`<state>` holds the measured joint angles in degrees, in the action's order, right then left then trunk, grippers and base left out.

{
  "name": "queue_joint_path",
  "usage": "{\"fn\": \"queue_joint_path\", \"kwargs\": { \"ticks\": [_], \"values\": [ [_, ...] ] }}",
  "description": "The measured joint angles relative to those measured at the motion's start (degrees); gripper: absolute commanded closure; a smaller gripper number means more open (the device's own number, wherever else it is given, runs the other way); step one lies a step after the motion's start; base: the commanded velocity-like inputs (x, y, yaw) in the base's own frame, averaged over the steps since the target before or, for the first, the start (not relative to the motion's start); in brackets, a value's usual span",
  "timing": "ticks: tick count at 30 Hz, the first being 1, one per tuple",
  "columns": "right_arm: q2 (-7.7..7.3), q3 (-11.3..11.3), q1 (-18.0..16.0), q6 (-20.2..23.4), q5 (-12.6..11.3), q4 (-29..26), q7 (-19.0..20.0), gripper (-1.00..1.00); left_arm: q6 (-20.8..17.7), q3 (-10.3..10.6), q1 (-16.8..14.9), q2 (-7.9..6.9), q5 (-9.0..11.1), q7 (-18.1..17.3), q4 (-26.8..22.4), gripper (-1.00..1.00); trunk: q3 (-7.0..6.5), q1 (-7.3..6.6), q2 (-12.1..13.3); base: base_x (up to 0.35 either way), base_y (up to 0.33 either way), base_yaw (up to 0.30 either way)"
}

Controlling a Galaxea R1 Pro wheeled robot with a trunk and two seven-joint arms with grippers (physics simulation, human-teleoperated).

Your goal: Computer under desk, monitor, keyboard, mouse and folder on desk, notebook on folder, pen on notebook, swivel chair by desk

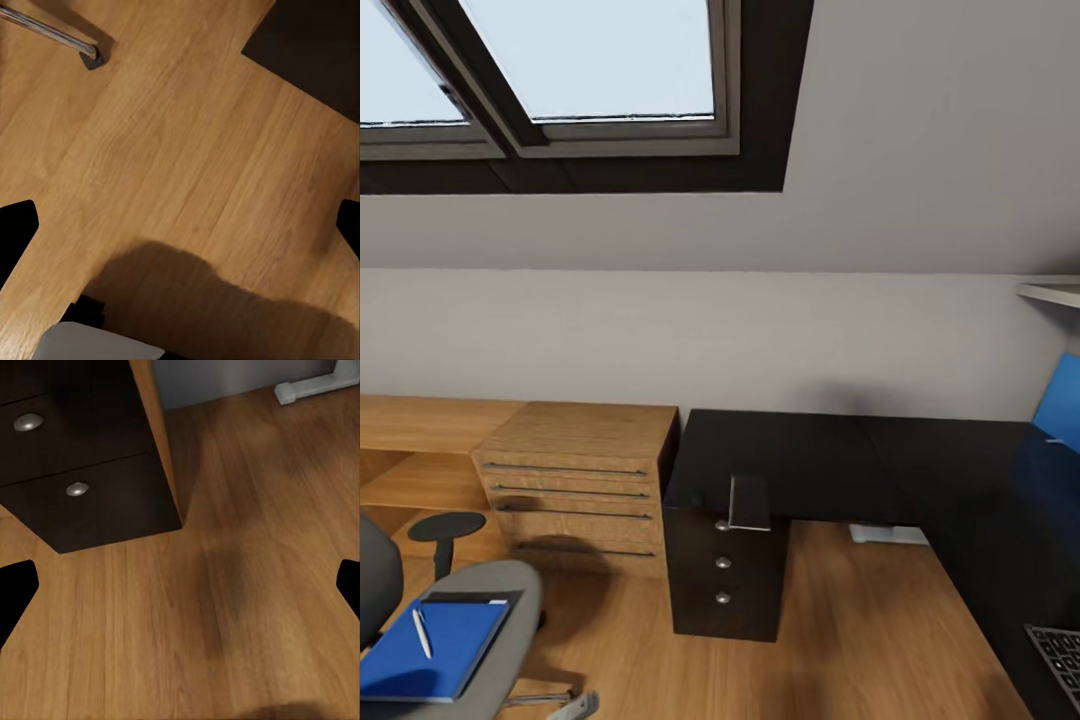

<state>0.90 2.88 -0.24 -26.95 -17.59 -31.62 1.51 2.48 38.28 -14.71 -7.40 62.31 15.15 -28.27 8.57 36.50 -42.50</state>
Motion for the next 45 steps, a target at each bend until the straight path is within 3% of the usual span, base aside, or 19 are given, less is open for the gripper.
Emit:
{"fn": "queue_joint_path", "kwargs": {
  "ticks": [4, 5, 9, 10, 11, 16, 18, 19, 21, 23, 24, 26, 27, 29, 32, 34, 36, 45],
  "values": [
    [0.0, 0.0, 0.0, -0.1, -0.1, -0.1, 0.0, -1.0, 0.1, 0.0, 0.0, 0.0, -0.1, 0.0, 0.0, -1.0, 0.0, -0.01, 0.0, 0.286, 0.0, 0.0],
    [0.6, 0.0, 0.0, -4.0, 0.0, -2.9, -0.1, -1.0, 5.0, 0.1, 0.0, -0.16, -0.3, -0.2, -0.7, -1.0, -0.01, -0.01, 0.0, 0.32, 0.0, 0.0],
    [1.34, 0.0, 0.0, -3.6, -0.4, -11.6, -1.5, -1.0, 7.1, -0.1, 0.0, -0.84, -0.4, 0.0, -2.7, -1.0, 0.0, -0.01, 0.0, 0.267, 0.0, 0.0],
    [1.53, 0.0, 0.0, 0.0, -0.4, -16.4, -3.5, -1.0, 7.4, -0.1, 0.0, -1.88, -0.5, 0.2, -5.9, -1.0, -0.02, 0.01, 0.0, 0.105, 0.0, 0.0],
    [1.57, 0.0, 0.0, 1.4, -0.5, -17.9, -4.2, -1.0, 7.5, -0.1, 0.0, -2.17, -0.5, 0.2, -7.2, -1.0, -0.01, 0.01, 0.0, 0.067, 0.0, 0.0],
    [1.66, 0.2, 0.0, 17.9, -0.2, -31.9, -9.3, -1.0, 7.1, 0.1, 0.0, -6.03, -0.5, 0.8, -18.4, -1.0, 0.0, 0.02, 0.0, 0.022, 0.0, 0.0],
    [1.68, 0.2, 0.0, 25.6, -0.2, -39.1, -11.8, -1.0, 4.8, 0.1, 0.0, -7.93, -0.5, 3.4, -24.5, -1.0, -0.02, 0.02, 0.0, 0.005, 0.0, 0.0],
    [1.69, 0.2, -0.1, 27.4, -0.3, -41.0, -12.6, -1.0, 3.8, 0.1, 0.0, -8.49, -0.5, 4.6, -26.3, -1.0, -0.02, 0.02, 0.0, 0.003, 0.0, 0.0],
    [2.08, 0.3, -0.8, 32.9, -0.4, -46.0, -15.4, -1.0, 0.6, 0.2, 0.0, -10.41, -0.4, 9.5, -32.9, -1.0, -0.02, 0.02, 0.0, 0.002, 0.0, 0.0],
    [3.97, 0.3, -6.1, 44.9, -0.3, -52.0, -20.4, -1.0, -4.5, 0.3, 0.0, -14.41, 0.4, 23.3, -49.0, -1.0, -0.04, 0.02, 0.0, 0.0, 0.0, 0.0],
    [4.34, 0.3, -8.8, 47.5, -0.2, -52.5, -21.7, -1.0, -5.8, 0.1, 0.0, -15.09, 0.5, 26.5, -53.5, -1.0, -0.03, 0.02, 0.0, 0.0, 0.0, 0.0],
    [4.93, 0.3, -13.0, 50.6, -0.3, -52.7, -24.5, -1.0, -8.3, -0.8, 0.0, -15.63, 0.5, 29.5, -57.6, -1.0, -0.03, 0.02, 0.0, 0.0, 0.0, 0.0],
    [5.55, 0.3, -15.7, 52.5, -0.4, -52.4, -26.8, -1.0, -10.4, -2.4, 0.0, -15.79, 0.5, 30.6, -59.3, -1.0, -0.03, 0.02, 0.0, 0.0, 0.0, 0.0],
    [7.63, 0.3, -21.7, 59.2, -0.6, -47.0, -31.3, -1.0, -16.7, -8.6, 0.0, -14.97, 1.3, 32.0, -61.6, -1.0, -0.02, 0.02, 0.0, 0.0, 0.0, 0.0],
    [8.1, 0.1, -23.4, 61.4, -0.7, -41.1, -32.2, -1.0, -18.8, -10.6, 0.0, -14.1, 2.3, 32.3, -62.1, -1.0, -0.01, 0.02, 0.0, 0.0, 0.0, 0.0],
    [8.24, -0.1, -24.2, 58.9, -0.7, -36.9, -32.7, -1.0, -19.6, -11.4, 0.0, -13.74, 2.9, 32.5, -62.4, -1.0, -0.01, 0.02, 0.0, 0.0, 0.0, 0.0],
    [8.35, -0.7, -24.5, 54.4, -1.4, -37.5, -33.2, -1.0, -20.0, -12.0, 0.0, -13.47, 3.2, 32.5, -63.4, -1.0, -0.02, 0.01, 0.0, 0.0, 0.0, 0.0],
    [8.59, 0.4, -24.2, 52.1, -2.4, -42.6, -33.4, -1.0, -20.2, -12.9, 0.0, -13.79, 3.3, 32.7, -63.8, -1.0, -0.01, 0.02, 0.0, 0.0, 0.0, 0.001]
  ]
}}
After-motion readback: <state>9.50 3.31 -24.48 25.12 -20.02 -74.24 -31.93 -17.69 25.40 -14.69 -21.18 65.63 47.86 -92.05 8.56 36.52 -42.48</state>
